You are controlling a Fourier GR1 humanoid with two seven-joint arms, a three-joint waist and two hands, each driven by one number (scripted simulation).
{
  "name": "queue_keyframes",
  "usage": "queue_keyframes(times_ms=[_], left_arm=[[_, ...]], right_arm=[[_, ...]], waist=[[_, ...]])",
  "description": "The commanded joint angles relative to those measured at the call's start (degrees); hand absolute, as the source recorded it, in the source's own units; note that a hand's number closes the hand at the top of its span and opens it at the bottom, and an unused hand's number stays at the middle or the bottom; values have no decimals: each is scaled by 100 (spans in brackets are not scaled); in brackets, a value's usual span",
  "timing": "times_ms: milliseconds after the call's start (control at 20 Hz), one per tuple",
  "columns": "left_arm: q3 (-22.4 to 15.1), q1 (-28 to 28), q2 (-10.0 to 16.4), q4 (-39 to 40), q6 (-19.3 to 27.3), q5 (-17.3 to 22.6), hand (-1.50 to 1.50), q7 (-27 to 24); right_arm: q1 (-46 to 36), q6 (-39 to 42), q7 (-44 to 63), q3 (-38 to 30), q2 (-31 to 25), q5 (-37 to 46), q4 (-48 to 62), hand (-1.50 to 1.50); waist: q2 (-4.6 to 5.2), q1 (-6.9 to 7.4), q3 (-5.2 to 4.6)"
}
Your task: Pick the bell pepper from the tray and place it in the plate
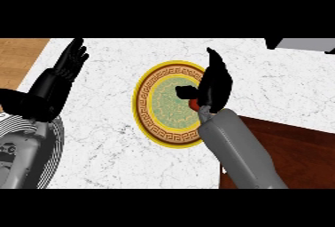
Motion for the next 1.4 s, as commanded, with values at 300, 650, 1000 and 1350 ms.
queue_keyframes(times_ms=[300,650,1000,1350], left_arm=[[3,310,-27,-252,96,-98,0,106],[404,361,113,59,63,-47,0,15],[393,690,2,-131,72,-205,0,-155],[686,547,134,-314,-239,-12,0,181]], right_arm=[[-681,-2611,-150,-65,29,-779,763,-150],[322,-3067,-101,256,29,-631,-365,-150],[2474,-2826,-830,722,-560,-735,-2569,-150],[4104,-2599,-1074,1081,-945,-528,-3985,-150]], waist=[[-119,-253,-5],[-195,-663,-13],[-194,-729,-11],[-179,-681,-12]])
